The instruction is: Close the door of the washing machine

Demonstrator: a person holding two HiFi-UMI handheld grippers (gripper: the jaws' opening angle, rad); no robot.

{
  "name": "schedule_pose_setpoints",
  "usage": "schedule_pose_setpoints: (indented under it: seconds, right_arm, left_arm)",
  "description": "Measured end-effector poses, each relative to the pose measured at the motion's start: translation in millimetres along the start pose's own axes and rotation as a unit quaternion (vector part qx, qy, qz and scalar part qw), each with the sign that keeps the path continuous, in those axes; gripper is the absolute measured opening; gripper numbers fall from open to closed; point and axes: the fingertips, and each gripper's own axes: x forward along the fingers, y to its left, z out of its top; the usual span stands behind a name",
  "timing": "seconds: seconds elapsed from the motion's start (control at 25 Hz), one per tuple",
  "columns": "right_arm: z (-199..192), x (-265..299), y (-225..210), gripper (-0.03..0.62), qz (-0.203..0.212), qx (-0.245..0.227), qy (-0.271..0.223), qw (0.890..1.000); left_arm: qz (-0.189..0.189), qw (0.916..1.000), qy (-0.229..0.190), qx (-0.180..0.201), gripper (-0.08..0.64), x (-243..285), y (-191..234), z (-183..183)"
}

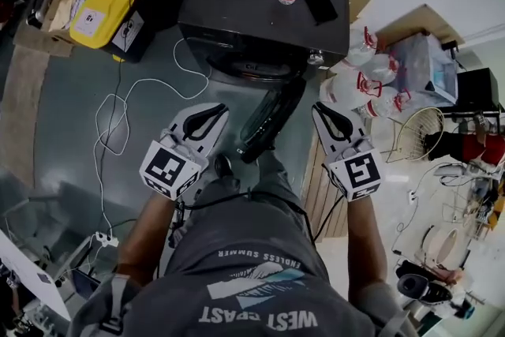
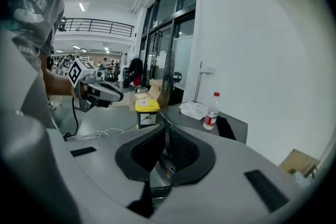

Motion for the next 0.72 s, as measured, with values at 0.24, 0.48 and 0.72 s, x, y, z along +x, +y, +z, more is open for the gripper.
schedule_pose_setpoints:
  seconds: [0.24, 0.48, 0.72]
  right_arm:
    - [-45.1, 44.2, 4.5, 0.074, 0.073, -0.047, 0.065, 0.994]
    - [-105.7, 86.5, 9.9, 0.091, 0.161, -0.131, 0.127, 0.970]
    - [-166.4, 117.0, 27.0, 0.129, 0.260, -0.212, 0.180, 0.924]
  left_arm:
    - [-0.013, 0.9979, 0.050, -0.040, 0.038, 35.8, -15.3, -56.7]
    - [-0.035, 0.9919, 0.105, -0.063, 0.040, 79.6, -32.7, -117.7]
    - [-0.037, 0.9828, 0.156, -0.092, 0.093, 99.3, -38.8, -177.0]
